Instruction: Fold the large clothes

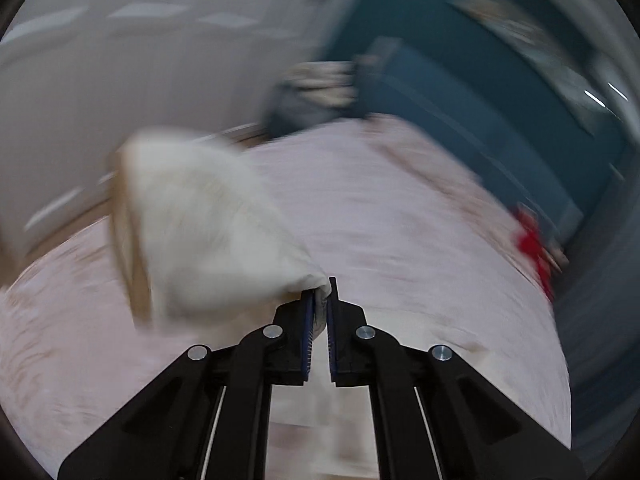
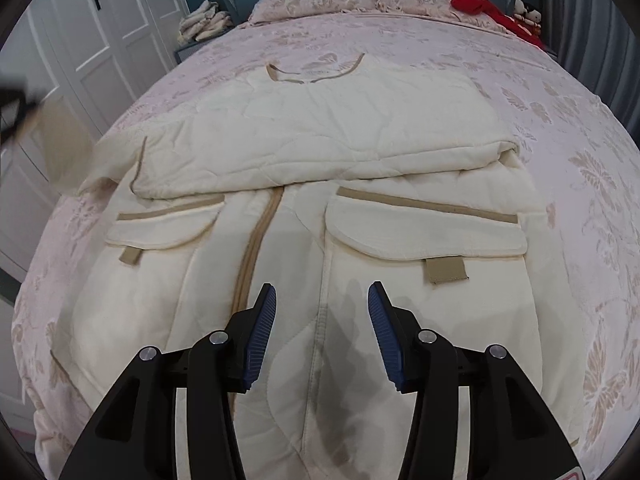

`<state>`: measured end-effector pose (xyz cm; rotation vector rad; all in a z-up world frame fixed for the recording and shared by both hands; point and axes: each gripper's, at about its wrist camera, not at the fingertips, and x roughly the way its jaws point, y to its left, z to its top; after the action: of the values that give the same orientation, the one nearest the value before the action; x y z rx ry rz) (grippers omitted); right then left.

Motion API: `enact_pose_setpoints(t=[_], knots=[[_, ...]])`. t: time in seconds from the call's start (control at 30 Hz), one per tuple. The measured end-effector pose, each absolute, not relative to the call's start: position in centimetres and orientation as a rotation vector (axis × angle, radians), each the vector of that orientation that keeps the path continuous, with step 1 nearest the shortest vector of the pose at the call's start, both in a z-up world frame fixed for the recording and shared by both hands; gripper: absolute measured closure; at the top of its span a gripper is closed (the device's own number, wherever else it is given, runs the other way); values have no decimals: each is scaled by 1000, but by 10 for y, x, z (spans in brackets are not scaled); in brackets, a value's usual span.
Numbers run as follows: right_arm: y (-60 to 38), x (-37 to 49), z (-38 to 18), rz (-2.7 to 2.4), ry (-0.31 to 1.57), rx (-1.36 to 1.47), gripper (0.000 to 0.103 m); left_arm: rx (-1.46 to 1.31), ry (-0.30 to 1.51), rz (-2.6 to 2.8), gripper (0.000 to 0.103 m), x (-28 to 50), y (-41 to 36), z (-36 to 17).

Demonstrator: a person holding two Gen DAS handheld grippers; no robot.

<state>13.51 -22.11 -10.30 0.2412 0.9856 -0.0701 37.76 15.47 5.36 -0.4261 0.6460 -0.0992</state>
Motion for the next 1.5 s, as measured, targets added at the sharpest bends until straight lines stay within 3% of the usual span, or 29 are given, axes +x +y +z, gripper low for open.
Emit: enact_pose_setpoints(t=[0.13,0.2,0.23,0.27,0.4,0.7,0.93,0.97,1.0,1.03,1.07,1.17,1.23,1.3,1.5], knots=[[-232,127,-100,-84,969,265,52,-310,686,-381,92,360,-4,73],[-240,124,-100,-95,969,273,47,-286,743,-463,68,349,-63,55],[-246,122,-101,-99,970,277,47,-274,782,-486,38,343,-92,39],[-250,122,-101,-104,972,280,46,-267,807,-487,32,334,-113,23],[-281,118,-97,-147,946,305,41,-226,889,-490,32,310,-138,-23],[-361,189,-82,-216,809,476,39,-539,990,-137,31,356,47,-84],[-394,279,-110,-242,829,669,38,-621,1061,-40,38,354,94,-120],[-394,290,-119,-227,849,700,42,-626,1066,-41,44,354,95,-125],[-392,298,-126,-201,873,720,70,-622,1071,-38,47,355,98,-128],[-388,304,-128,-174,898,720,87,-608,1074,-36,56,356,97,-129],[-385,304,-126,-159,905,715,89,-593,1076,-40,68,357,95,-130],[-375,276,-88,-131,783,673,90,-535,1070,-41,87,357,93,-126],[-369,243,-65,-149,726,611,97,-490,1067,-39,90,352,92,-124],[-365,225,-68,-163,749,574,97,-462,1061,-35,91,346,91,-124],[-353,233,-133,-225,941,459,97,-332,1057,19,92,332,73,-137]])
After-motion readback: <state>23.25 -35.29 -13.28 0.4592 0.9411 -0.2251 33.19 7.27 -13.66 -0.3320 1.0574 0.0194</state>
